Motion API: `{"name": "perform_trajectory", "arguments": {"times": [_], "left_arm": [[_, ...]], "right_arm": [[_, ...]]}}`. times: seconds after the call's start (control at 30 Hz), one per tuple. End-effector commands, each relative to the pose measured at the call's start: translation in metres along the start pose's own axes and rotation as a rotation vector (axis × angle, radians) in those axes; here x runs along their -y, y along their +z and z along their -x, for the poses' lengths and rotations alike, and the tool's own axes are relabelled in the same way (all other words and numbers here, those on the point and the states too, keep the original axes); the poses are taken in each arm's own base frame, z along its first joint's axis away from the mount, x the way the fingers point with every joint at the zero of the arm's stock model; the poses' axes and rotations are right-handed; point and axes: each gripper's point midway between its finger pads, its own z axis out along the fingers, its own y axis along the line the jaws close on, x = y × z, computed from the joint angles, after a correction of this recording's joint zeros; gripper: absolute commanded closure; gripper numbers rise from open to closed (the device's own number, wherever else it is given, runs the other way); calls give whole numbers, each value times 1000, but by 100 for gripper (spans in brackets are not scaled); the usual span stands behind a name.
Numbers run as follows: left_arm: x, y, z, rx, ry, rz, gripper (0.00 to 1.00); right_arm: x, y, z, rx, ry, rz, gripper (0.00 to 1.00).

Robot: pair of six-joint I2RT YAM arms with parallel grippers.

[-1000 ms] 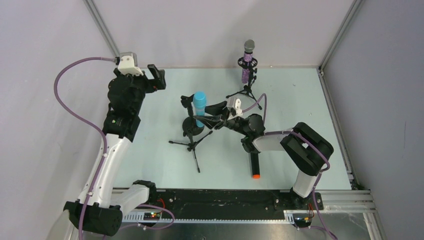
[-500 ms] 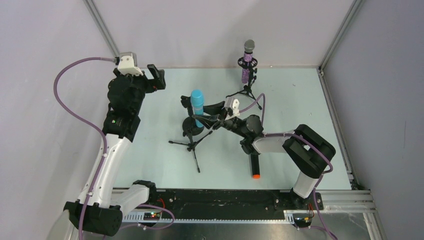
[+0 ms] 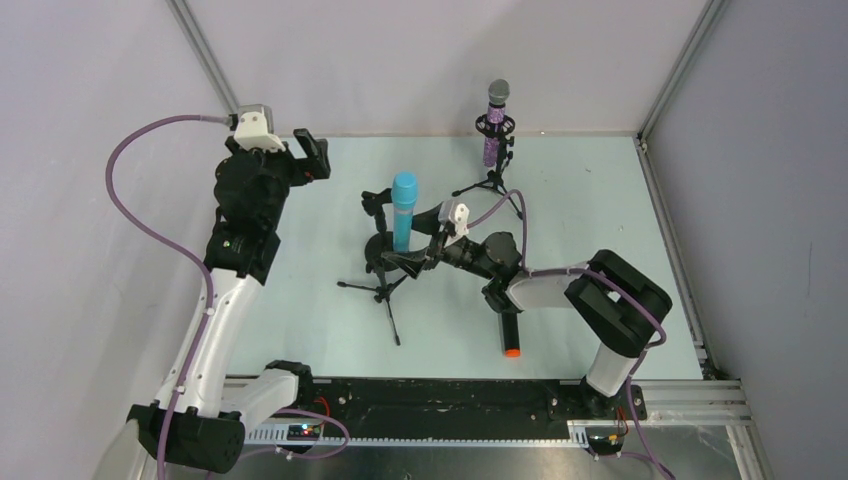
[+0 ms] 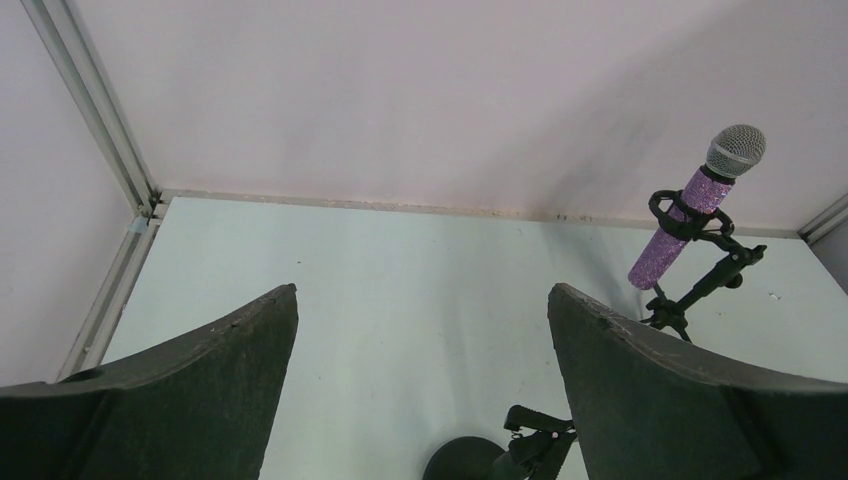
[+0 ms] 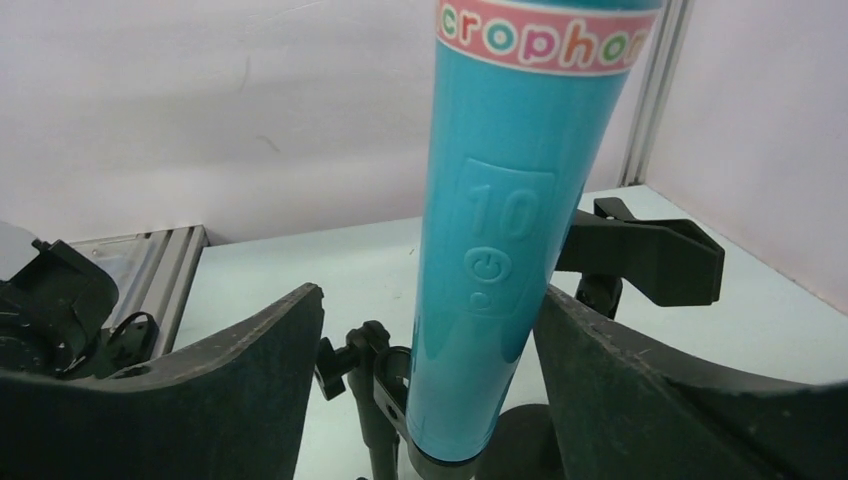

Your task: Attach the microphones to the stand

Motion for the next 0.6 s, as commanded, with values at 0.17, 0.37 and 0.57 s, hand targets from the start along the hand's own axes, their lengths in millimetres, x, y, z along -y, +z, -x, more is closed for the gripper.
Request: {"name": "perform_trajectory", "arguments": {"times": [0.17, 0.37, 0.57], "left_arm": [[1, -7, 29, 76, 12, -2, 2], [4, -5, 28, 72, 4, -16, 2], [7, -7, 32, 84, 0, -32, 2]], "right_arm": [[-18, -1, 41, 56, -32, 91, 1], [-16, -14, 47, 44, -32, 74, 0], [-7, -38, 58, 13, -33, 13, 1]]}}
